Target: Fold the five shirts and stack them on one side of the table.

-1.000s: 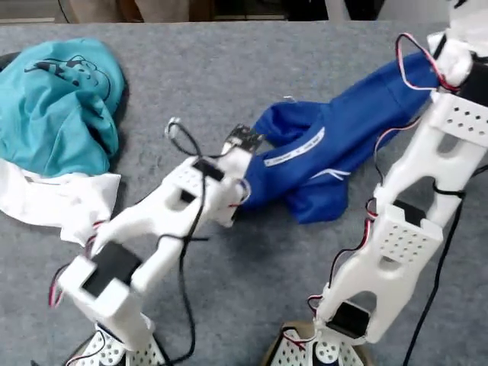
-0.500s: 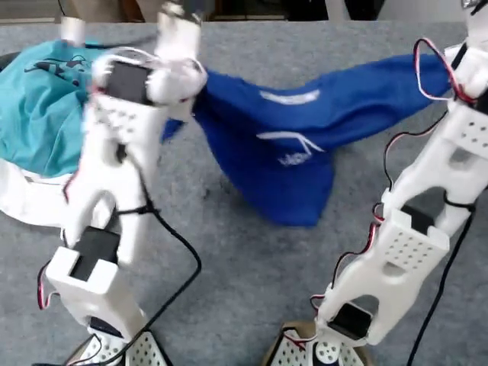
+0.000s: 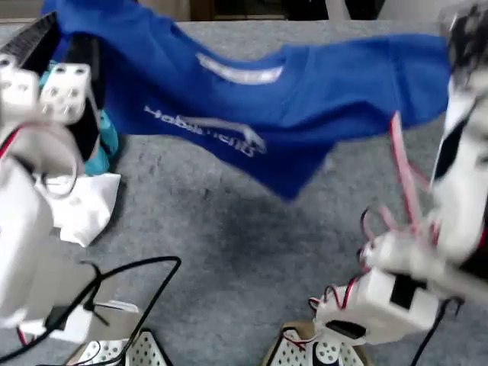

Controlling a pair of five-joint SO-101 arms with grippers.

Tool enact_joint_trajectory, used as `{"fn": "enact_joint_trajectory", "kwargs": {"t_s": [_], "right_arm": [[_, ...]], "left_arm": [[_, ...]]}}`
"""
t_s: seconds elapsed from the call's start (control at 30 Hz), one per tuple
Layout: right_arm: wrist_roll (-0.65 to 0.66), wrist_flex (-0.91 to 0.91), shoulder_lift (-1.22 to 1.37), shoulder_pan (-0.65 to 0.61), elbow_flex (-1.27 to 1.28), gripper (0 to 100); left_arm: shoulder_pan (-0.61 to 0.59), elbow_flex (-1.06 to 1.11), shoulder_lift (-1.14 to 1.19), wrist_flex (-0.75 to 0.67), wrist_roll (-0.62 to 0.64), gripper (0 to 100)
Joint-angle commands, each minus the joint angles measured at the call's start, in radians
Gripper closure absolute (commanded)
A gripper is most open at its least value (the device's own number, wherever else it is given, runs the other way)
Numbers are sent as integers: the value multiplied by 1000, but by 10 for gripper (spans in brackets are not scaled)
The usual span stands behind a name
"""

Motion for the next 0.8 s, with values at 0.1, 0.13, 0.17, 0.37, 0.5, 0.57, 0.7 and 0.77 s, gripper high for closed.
{"fn": "enact_joint_trajectory", "kwargs": {"t_s": [0.1, 0.13, 0.17, 0.37, 0.5, 0.57, 0.7, 0.77], "right_arm": [[12, 14, -211, -93, 182, 995], [14, 14, -239, -111, 254, 994], [14, 14, -265, -131, 329, 994], [14, -72, -318, -217, 794, 995], [14, -371, -291, -208, 1129, 995], [14, -568, -266, -193, 1305, 995], [20, -934, -203, -170, 1589, 995], [61, -1026, -170, -153, 1675, 995]], "left_arm": [[-15, 92, 13, -5, -3, 982], [-17, 124, 33, -20, -2, 982], [-18, 158, 56, -40, -2, 982], [-18, 362, 239, -272, 0, 982], [-18, 519, 412, -549, 2, 982], [-12, 586, 512, -700, 9, 982], [0, 643, 720, -991, 95, 982], [8, 641, 799, -1048, 132, 982]]}}
